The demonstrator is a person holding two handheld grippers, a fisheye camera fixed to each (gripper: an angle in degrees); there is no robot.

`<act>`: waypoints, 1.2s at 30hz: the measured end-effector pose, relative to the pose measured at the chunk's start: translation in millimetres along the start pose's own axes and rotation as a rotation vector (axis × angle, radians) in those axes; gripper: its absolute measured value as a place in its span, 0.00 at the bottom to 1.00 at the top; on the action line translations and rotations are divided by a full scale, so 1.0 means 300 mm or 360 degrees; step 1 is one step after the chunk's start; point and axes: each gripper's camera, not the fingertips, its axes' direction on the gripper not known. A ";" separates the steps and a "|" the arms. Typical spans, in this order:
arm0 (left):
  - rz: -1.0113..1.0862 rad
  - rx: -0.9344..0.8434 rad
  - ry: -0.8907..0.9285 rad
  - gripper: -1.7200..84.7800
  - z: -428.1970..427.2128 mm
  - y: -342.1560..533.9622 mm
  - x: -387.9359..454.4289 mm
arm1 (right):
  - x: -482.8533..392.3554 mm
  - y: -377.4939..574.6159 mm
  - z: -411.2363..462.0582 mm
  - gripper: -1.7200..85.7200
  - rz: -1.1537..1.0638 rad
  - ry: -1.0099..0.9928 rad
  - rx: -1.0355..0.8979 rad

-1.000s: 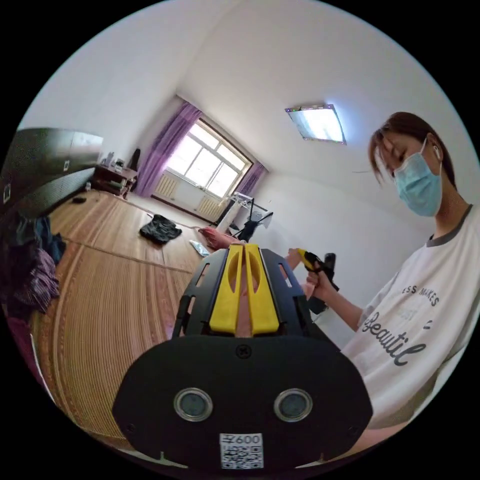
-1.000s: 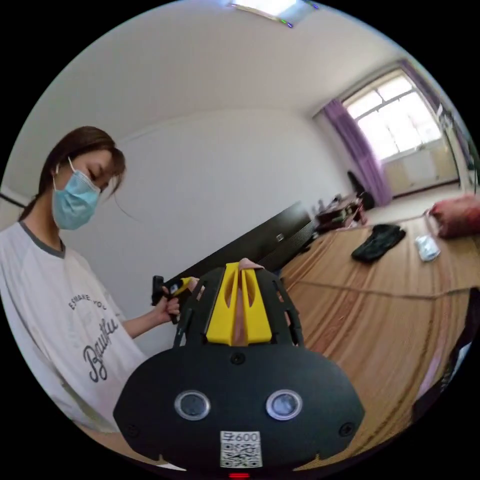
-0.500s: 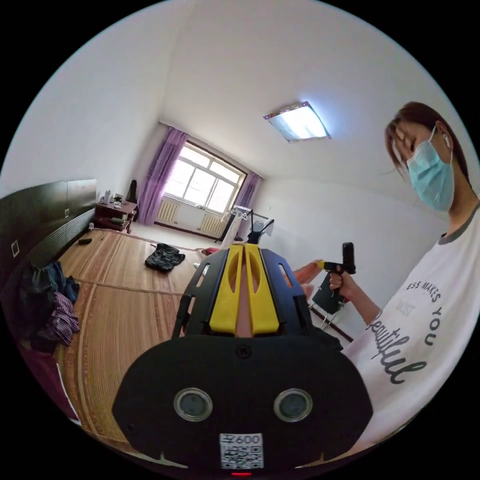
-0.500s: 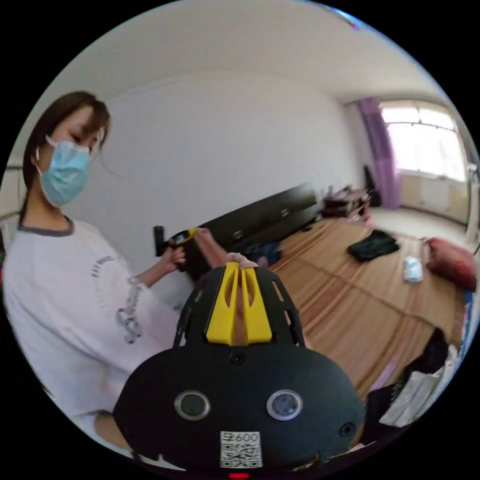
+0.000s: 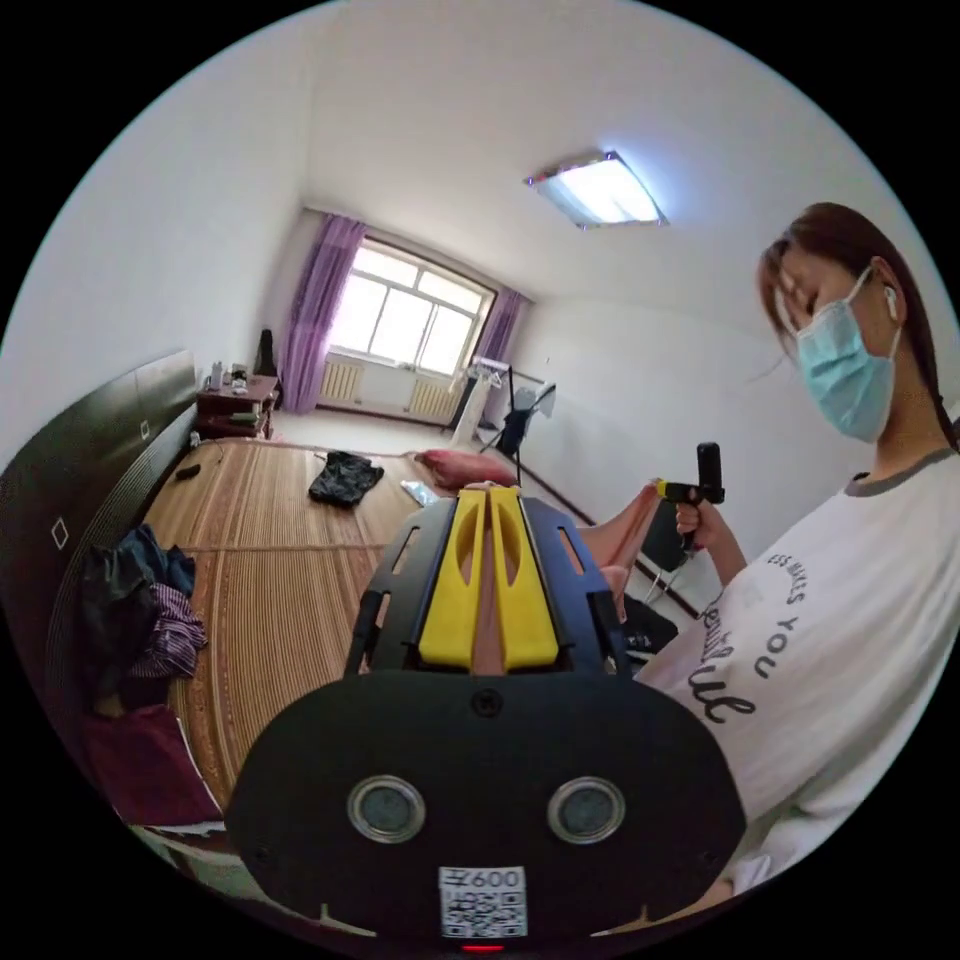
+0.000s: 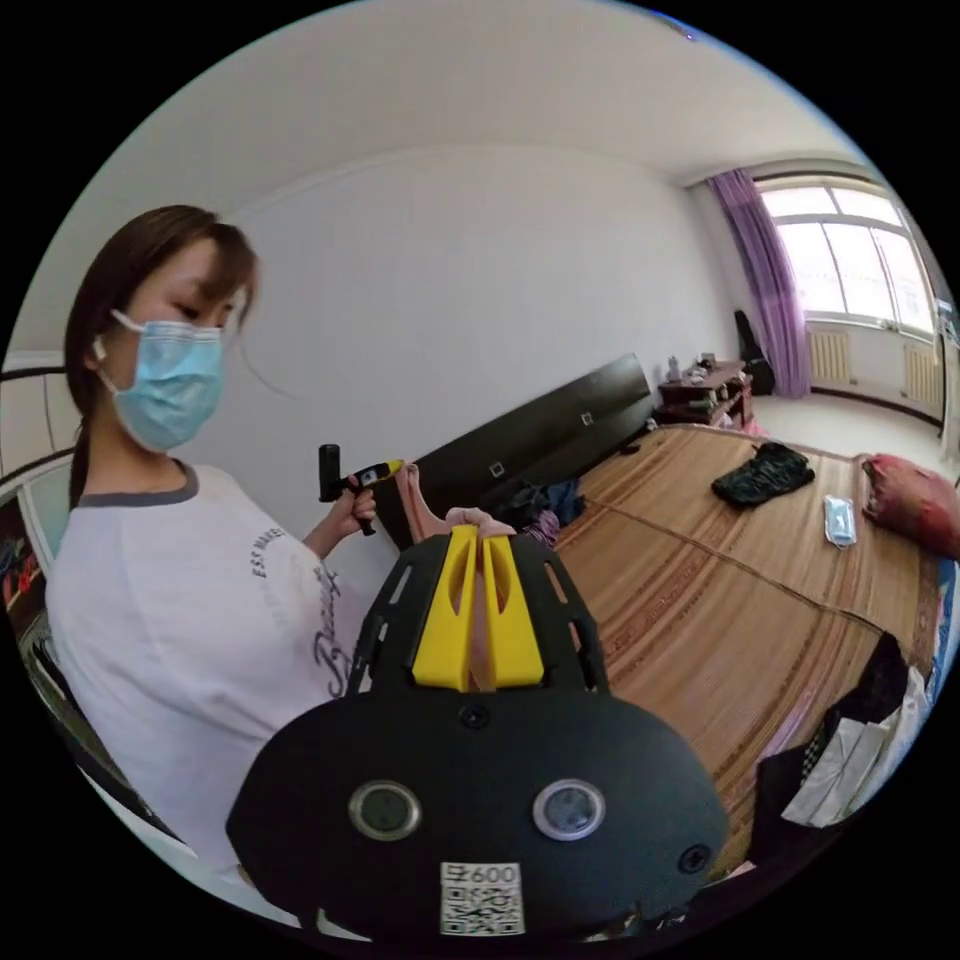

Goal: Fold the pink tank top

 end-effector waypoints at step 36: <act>-0.0656 -0.1001 0.0102 0.06 1.700 -1.458 -1.397 | 2.653 -0.640 0.665 0.01 0.0716 0.0624 -0.0709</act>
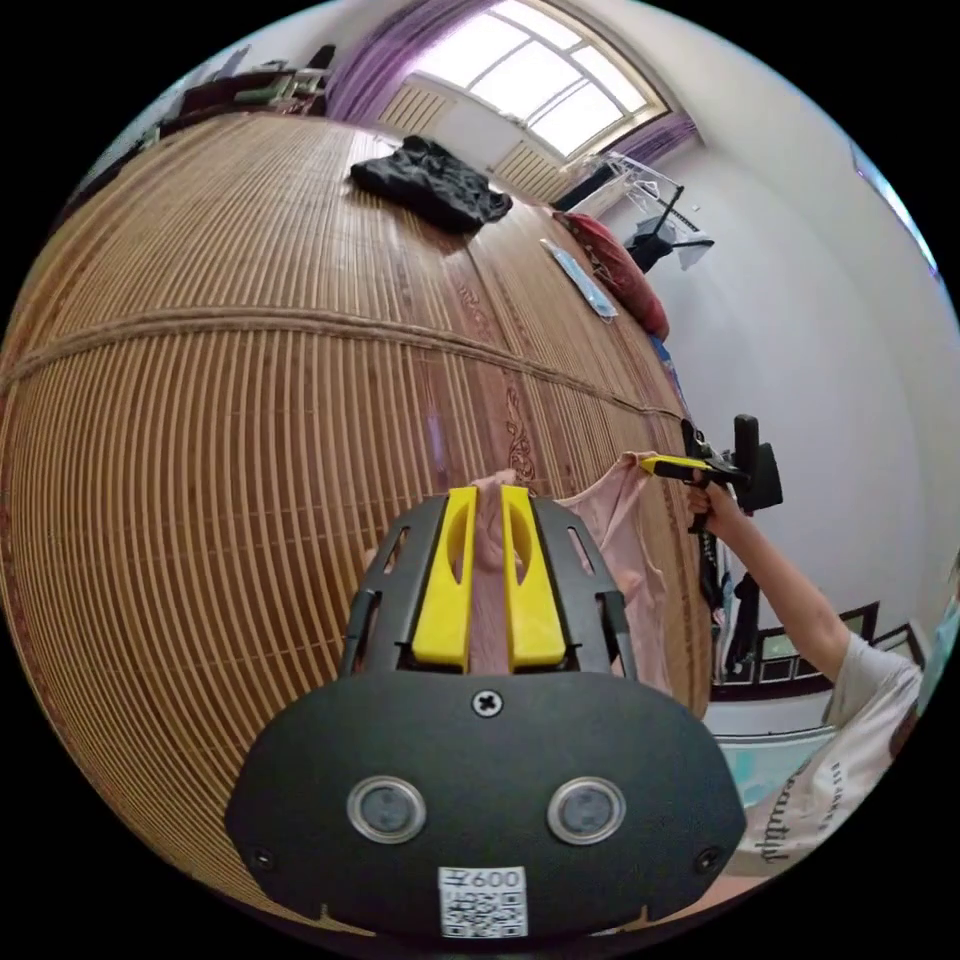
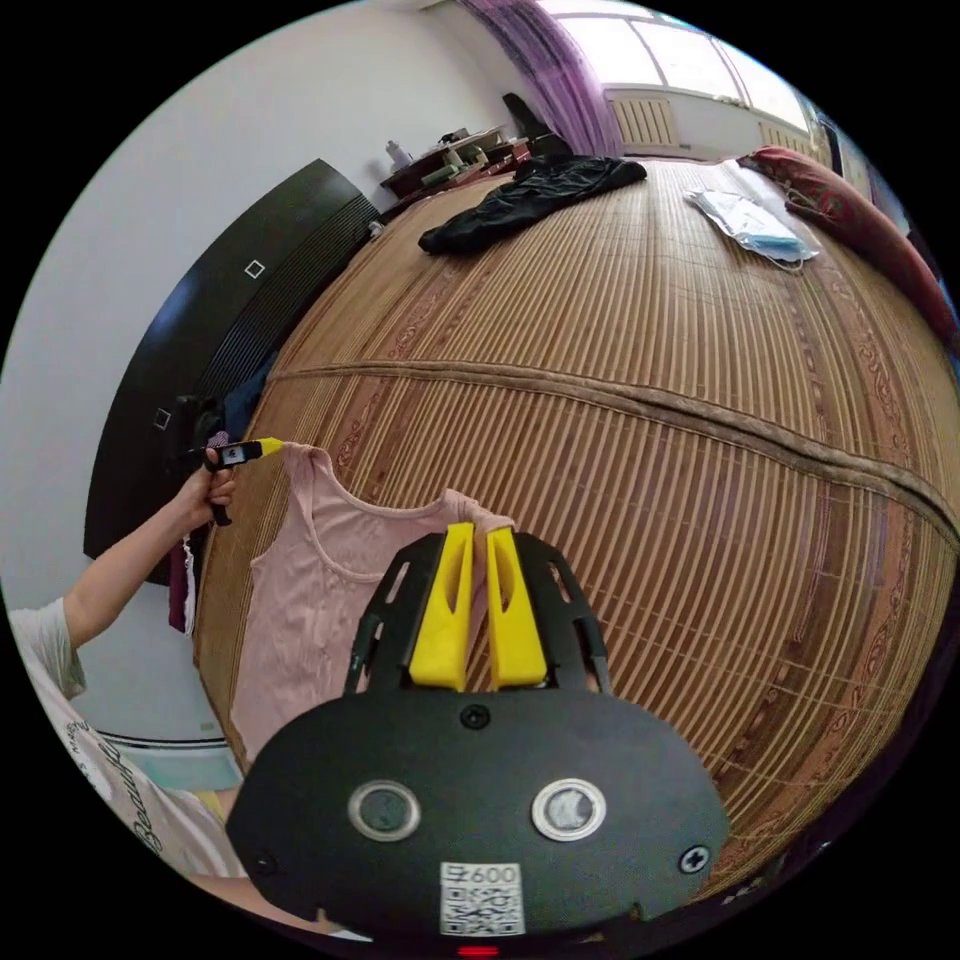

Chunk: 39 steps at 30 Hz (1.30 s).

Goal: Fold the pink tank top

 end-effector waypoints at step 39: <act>-0.0059 -0.0218 -0.0200 0.03 -0.839 0.681 0.123 | 0.029 0.468 -0.275 0.01 -0.0601 0.0670 -0.0206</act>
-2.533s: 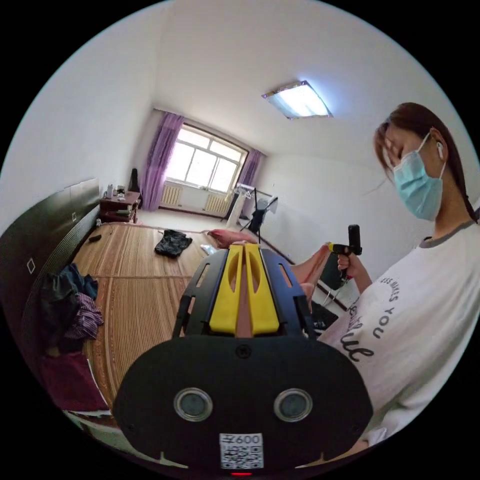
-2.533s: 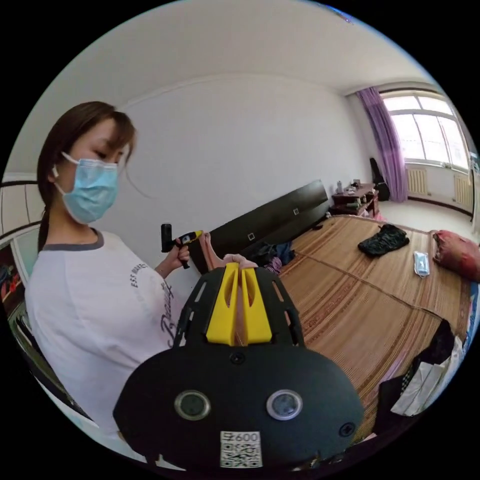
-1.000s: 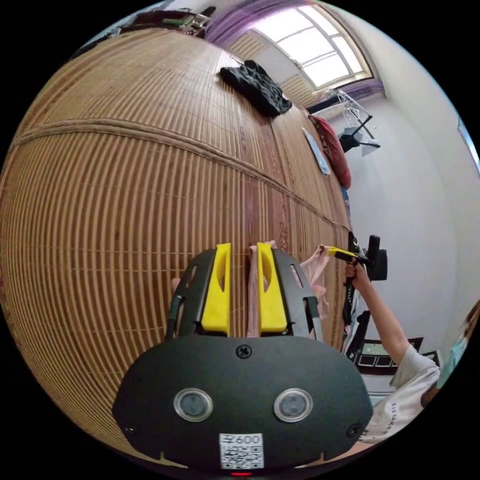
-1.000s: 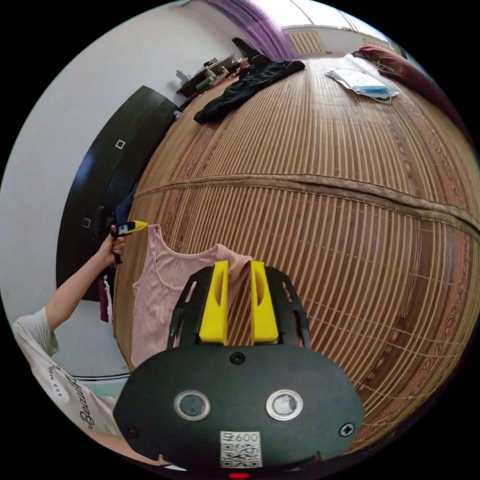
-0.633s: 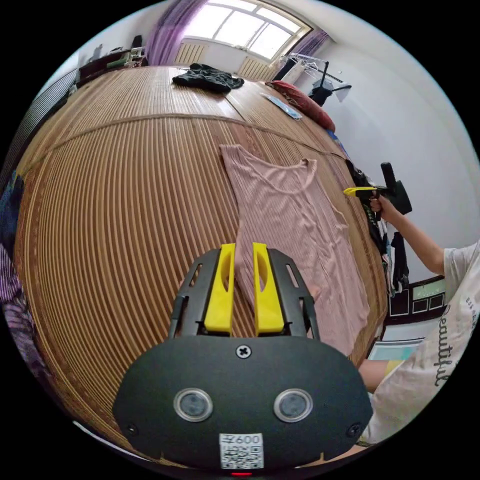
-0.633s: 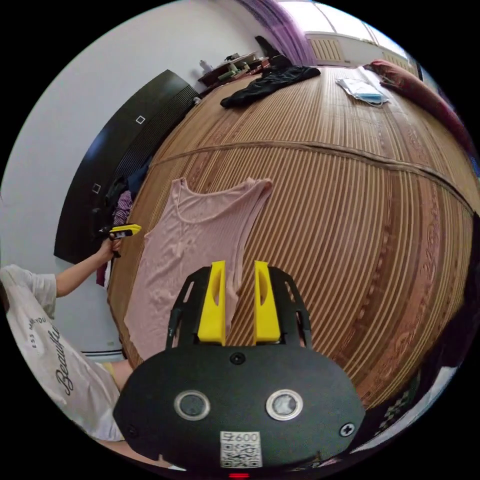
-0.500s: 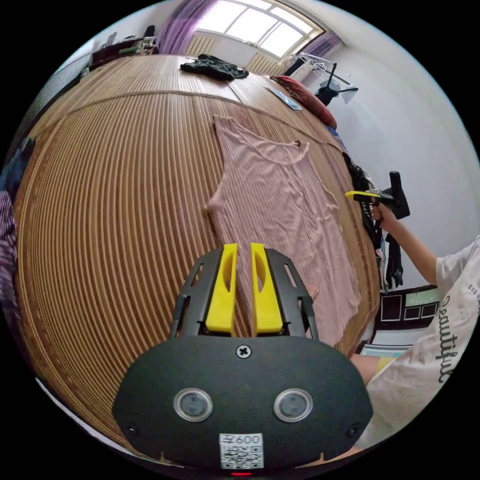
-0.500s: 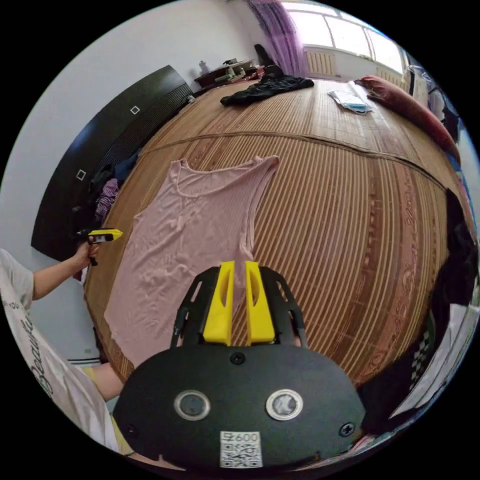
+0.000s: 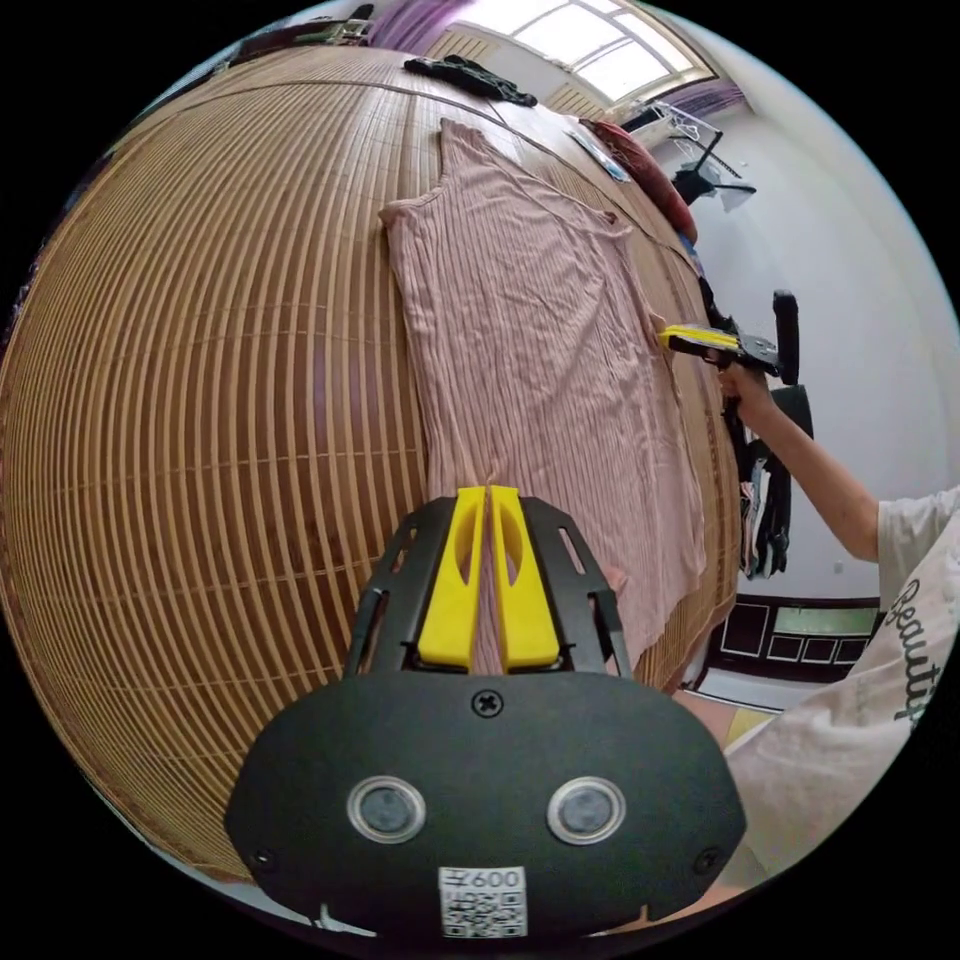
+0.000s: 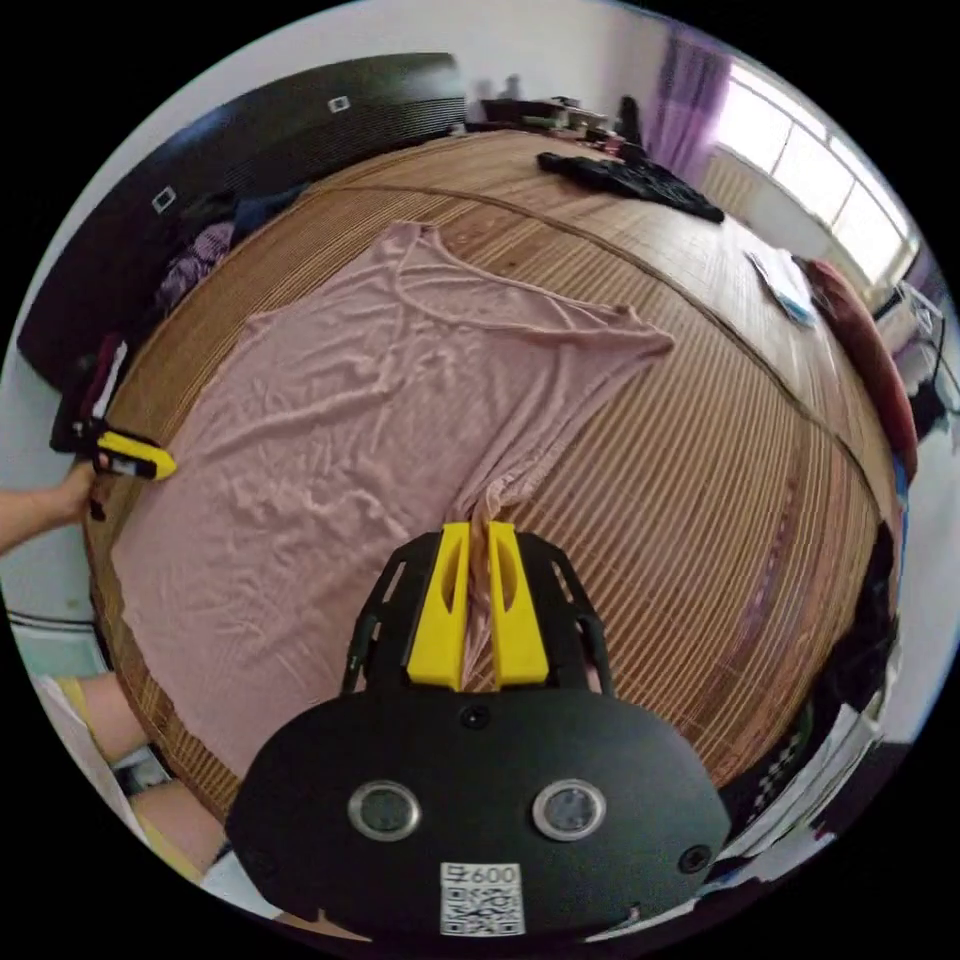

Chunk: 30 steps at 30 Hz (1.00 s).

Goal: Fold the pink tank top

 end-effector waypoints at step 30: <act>-0.0264 -0.0057 -0.0289 0.06 0.024 0.014 -0.523 | 0.115 1.049 -0.006 0.06 0.0857 -0.0304 -0.0210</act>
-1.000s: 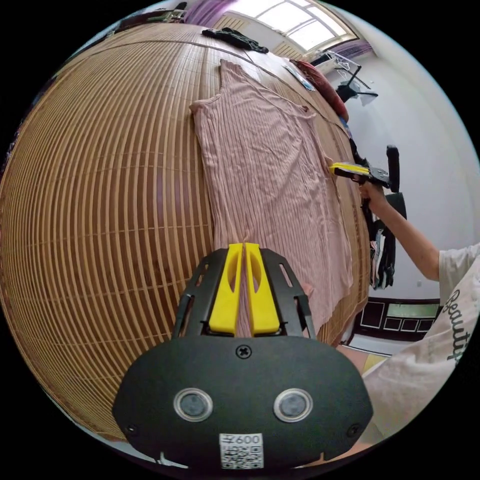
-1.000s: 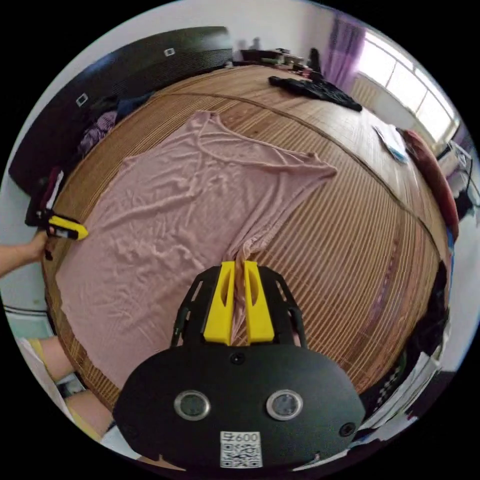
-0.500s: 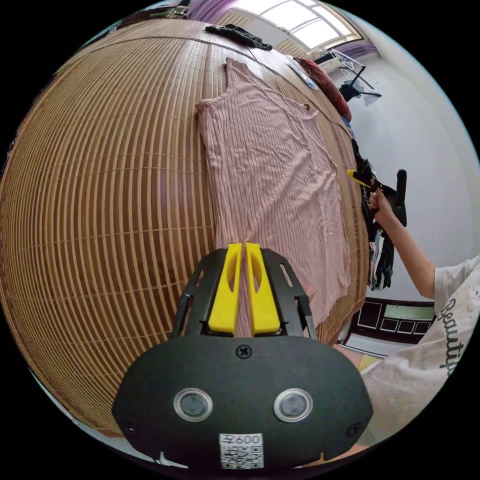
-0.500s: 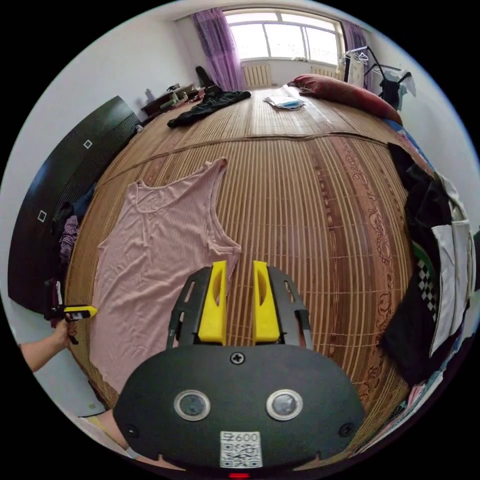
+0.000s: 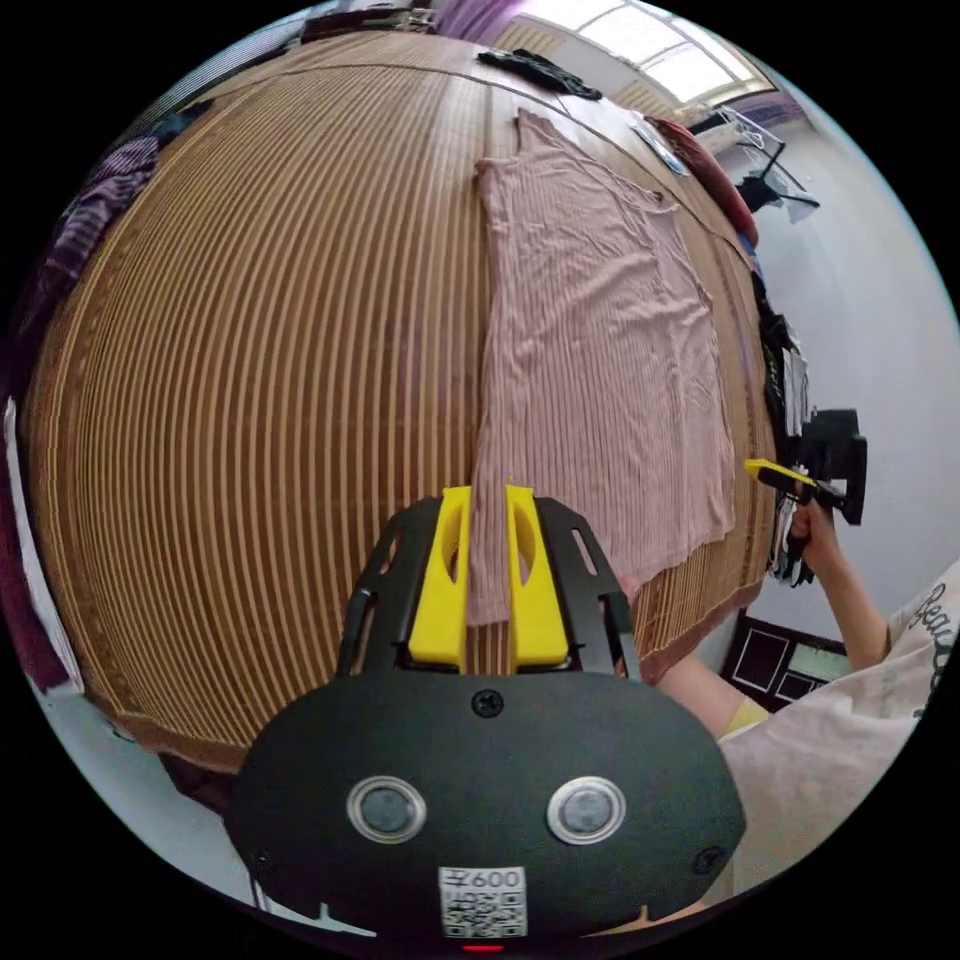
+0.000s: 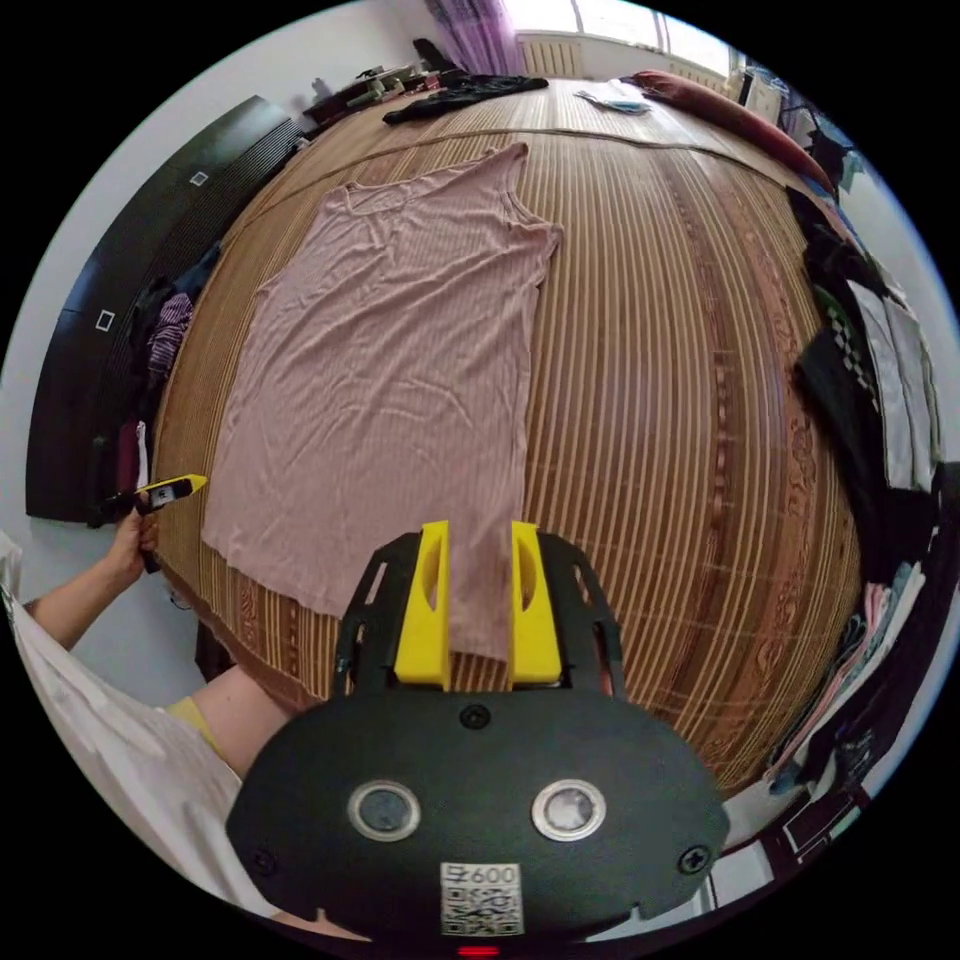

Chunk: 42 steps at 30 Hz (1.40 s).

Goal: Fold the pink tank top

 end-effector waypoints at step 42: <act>0.1345 -0.0288 -0.0850 0.03 0.726 -0.251 -0.942 | 0.709 0.511 0.672 0.01 -0.0905 0.0313 -0.0154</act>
